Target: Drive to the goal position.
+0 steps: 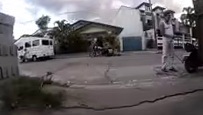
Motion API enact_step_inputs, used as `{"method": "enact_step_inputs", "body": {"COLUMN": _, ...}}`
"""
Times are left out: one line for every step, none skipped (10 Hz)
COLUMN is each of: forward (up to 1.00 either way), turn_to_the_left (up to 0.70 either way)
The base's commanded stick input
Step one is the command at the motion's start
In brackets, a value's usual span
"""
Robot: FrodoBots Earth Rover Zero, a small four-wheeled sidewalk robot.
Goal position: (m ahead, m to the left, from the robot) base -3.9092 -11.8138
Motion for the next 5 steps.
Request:
{"method": "enact_step_inputs", "body": {"forward": -0.12, "turn_to_the_left": 0.0}}
{"method": "enact_step_inputs", "body": {"forward": -0.12, "turn_to_the_left": 0.0}}
{"method": "enact_step_inputs", "body": {"forward": -0.12, "turn_to_the_left": 0.0}}
{"method": "enact_step_inputs", "body": {"forward": -0.12, "turn_to_the_left": 0.0}}
{"method": "enact_step_inputs", "body": {"forward": -0.12, "turn_to_the_left": 0.0}}
